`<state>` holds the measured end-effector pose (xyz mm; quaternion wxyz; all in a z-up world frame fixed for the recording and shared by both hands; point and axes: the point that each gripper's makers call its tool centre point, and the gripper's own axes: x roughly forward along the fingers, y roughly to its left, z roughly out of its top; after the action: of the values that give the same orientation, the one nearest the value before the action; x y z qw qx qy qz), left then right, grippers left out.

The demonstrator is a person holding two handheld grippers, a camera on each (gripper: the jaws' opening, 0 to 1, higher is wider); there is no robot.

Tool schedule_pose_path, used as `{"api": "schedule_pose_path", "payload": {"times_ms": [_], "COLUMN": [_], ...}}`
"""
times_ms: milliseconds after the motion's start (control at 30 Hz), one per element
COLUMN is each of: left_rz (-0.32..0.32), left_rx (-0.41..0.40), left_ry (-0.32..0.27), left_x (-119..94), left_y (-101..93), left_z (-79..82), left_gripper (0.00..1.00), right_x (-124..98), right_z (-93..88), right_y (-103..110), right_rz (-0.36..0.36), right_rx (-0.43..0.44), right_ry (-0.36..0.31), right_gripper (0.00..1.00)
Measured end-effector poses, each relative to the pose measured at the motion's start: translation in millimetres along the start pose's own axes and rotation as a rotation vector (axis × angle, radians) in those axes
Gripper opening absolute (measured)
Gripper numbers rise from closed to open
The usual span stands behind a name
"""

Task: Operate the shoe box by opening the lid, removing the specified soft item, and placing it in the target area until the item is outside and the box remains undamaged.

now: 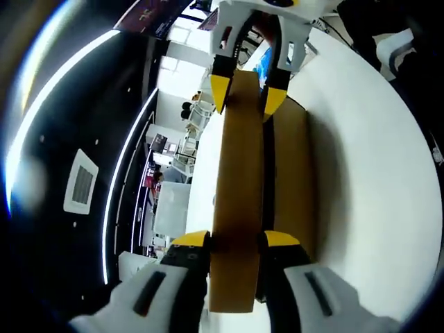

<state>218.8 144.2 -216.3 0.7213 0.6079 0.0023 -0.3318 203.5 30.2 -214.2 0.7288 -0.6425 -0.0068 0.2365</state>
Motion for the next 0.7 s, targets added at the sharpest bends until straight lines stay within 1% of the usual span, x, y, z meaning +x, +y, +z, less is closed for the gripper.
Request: {"api": "schedule_pose_path", "payload": {"times_ms": [200, 267, 467, 700], "left_rz": [0.022, 0.034, 0.055, 0.082], "left_rx": [0.005, 0.02, 0.021, 0.012], "left_ry": [-0.006, -0.004, -0.002, -0.011], "left_x": [0.7, 1.1, 2.7, 1.5], "left_y": [-2.3, -3.9, -8.7, -9.4], "left_z": [-0.4, -1.3, -2.7, -2.5], "left_gripper": [0.29, 0.29, 0.29, 0.29], "right_x": [0.9, 1.1, 1.6, -0.9], "right_z": [-0.3, 0.1, 0.7, 1.4], "right_y": [3.3, 4.9, 10.0, 9.3], "right_rz": [-0.021, -0.047, -0.081, -0.105], "right_rx": [-0.005, -0.004, -0.012, -0.01], "right_ry": [-0.003, -0.023, -0.033, -0.047], "right_gripper": [0.29, 0.29, 0.29, 0.29]}}
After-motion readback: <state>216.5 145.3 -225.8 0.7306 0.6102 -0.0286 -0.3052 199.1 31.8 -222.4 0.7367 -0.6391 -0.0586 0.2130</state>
